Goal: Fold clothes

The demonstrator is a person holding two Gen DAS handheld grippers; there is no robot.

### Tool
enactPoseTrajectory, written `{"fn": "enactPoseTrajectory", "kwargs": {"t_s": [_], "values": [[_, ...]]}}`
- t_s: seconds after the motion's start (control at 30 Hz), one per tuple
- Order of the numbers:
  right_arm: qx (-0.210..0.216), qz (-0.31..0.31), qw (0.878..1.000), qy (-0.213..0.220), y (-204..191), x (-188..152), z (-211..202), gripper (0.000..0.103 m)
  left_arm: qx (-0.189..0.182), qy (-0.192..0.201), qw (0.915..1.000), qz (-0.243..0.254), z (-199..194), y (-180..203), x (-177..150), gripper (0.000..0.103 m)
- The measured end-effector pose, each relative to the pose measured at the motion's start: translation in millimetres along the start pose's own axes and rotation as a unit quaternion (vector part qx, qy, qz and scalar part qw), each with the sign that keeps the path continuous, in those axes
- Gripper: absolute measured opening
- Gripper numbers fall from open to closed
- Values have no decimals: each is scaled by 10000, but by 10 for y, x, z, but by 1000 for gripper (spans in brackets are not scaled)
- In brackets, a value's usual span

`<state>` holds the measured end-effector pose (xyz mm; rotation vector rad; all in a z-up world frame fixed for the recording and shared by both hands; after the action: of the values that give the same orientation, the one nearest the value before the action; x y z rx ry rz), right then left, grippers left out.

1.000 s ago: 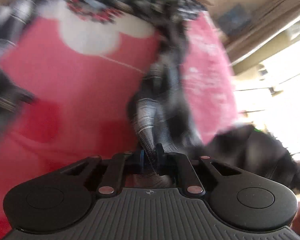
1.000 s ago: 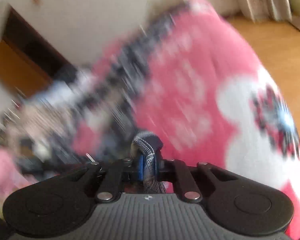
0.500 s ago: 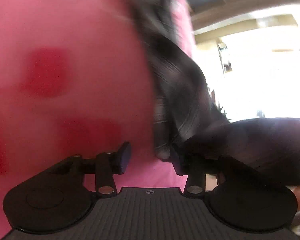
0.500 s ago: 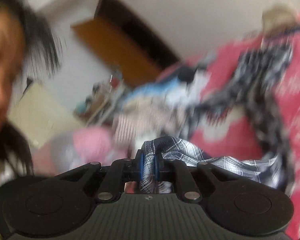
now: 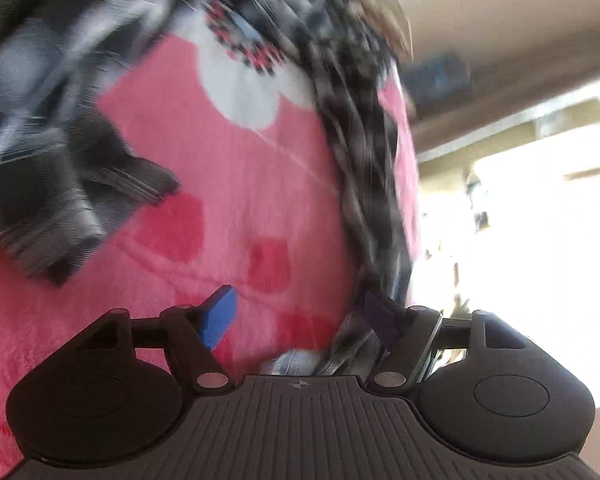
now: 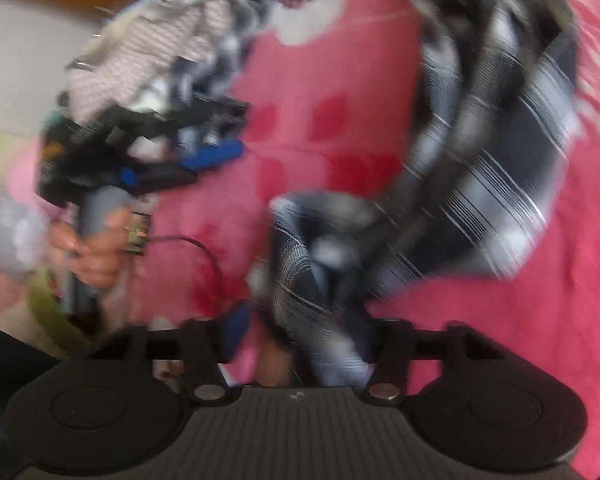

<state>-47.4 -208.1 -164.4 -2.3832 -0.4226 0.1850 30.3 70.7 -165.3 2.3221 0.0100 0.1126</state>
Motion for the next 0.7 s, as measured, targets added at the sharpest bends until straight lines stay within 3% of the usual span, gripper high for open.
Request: {"fn": "enactPoseTrajectory", "kwargs": {"t_s": [0.17,0.3,0.37,0.47,0.57,0.63,0.67,0.7], "values": [[24,455,9957,809,82,-264,-469,66,801,-655,9894,1019,415,262,-114,73],[106,1236,9769,1738,340,-304,-837,67,1138,-959,9742,1695,711,482,-236,81],[122,1618,9665,1990,488,-263,-865,67,1380,-1012,9660,1940,749,510,-367,82],[-90,1852,9619,2009,611,-137,-742,66,1726,-1208,9485,2366,770,585,-531,80],[-315,1934,9615,1925,707,-43,-619,62,2015,-1386,9318,2683,801,621,-688,68],[-459,1886,9632,1859,720,10,-536,50,2141,-1436,9237,2834,773,635,-784,47],[-506,1840,9642,1841,709,30,-515,32,2128,-1475,9227,2855,749,637,-815,41],[-527,1778,9654,1832,688,39,-517,20,1939,-1588,9283,2747,734,623,-802,24]]}}
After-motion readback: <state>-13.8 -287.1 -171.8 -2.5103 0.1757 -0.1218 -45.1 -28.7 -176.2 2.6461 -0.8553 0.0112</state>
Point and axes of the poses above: each gripper's, at about its wrist camera, not at the fingertips, and z roughly the way its jaws point, y to its right, x to its top, the point moved 3 cm from there along z, roughly the way its jaws point, and after that the axes turned 14 degrees about -y, right-handed, at the moved point
